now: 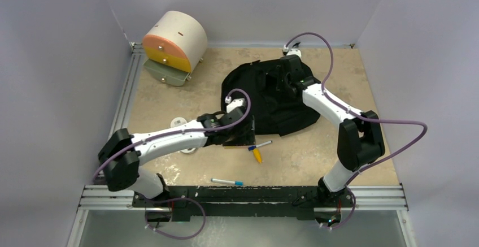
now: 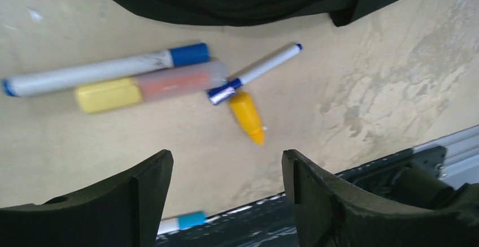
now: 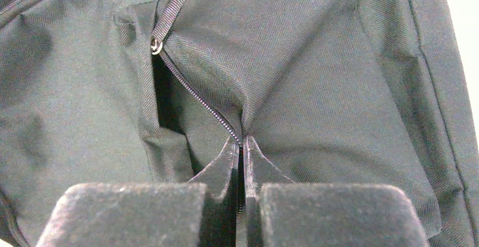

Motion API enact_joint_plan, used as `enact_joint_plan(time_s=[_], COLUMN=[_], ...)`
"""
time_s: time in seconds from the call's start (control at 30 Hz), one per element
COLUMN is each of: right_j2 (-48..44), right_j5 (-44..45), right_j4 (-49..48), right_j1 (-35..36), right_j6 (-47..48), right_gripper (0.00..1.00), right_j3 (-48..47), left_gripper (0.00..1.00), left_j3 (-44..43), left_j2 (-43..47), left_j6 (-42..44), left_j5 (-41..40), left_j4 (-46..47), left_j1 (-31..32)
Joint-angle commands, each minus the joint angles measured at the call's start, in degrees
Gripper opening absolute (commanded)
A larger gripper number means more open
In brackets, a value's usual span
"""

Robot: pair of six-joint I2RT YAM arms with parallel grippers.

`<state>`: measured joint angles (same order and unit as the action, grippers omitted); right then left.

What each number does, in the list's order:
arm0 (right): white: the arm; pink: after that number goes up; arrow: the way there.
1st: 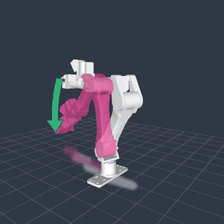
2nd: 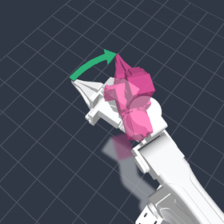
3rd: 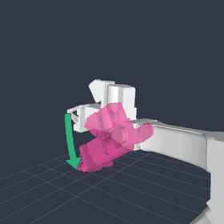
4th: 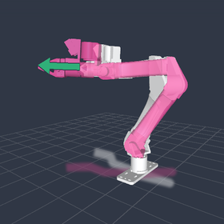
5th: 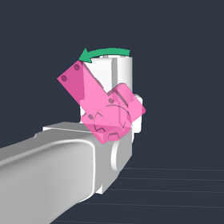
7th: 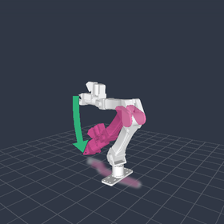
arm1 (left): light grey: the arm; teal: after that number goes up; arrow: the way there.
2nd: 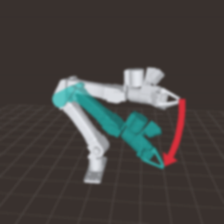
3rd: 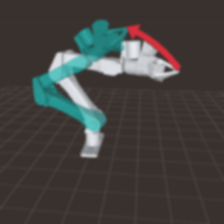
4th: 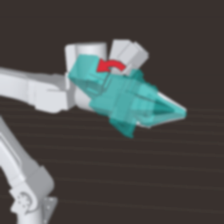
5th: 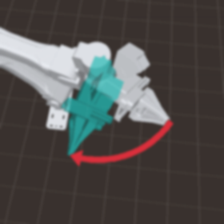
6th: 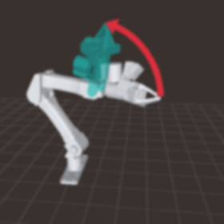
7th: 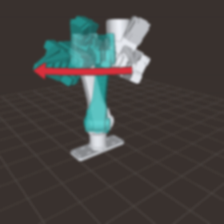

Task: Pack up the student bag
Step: Pick up the stationery from the center of the board.

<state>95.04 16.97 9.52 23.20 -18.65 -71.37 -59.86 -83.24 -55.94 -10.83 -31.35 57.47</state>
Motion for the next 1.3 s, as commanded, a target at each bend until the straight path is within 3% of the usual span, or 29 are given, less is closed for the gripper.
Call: enact_joint_plan(time_s=[0.0, 0.17, 0.47, 0.83, 1.13, 1.27], right_j2=[-4.05, -4.85, -5.60, -6.10, -5.88, -5.92], right_j5=[0.34, 0.97, 1.09, 1.76, 1.59, 2.16], right_j4=[-3.00, -2.96, -4.50, -4.96, -4.95, -4.78], right_j1=[0.01, -0.09, -0.26, -0.61, -0.78, -0.71], right_j6=[-1.94, -2.42, -2.67, -2.61, -2.53, -2.53], right_gripper=[0.00, 0.00, 0.00, 0.00, 0.00, 0.00], right_j3=[0.34, 0.89, 3.04, 4.05, 3.61, 3.52], left_gripper=[0.70, 0.60, 0.53, 0.45, 0.44, 0.36], left_j3=[-7.51, -11.59, -16.87, -21.28, -22.17, -22.69], left_j2=[-6.47, -13.29, -20.73, -27.64, -30.68, -31.12], left_j6=[-16.12, -24.06, -27.68, -27.60, -27.47, -27.22], left_j5=[-2.73, -2.26, -4.34, -5.82, -8.77, -9.88], left_j4=[-4.59, -10.50, -12.27, -14.42, -16.09, -17.15], left_j1=[4.26, 7.23, 8.09, 8.09, 8.08, 8.09])
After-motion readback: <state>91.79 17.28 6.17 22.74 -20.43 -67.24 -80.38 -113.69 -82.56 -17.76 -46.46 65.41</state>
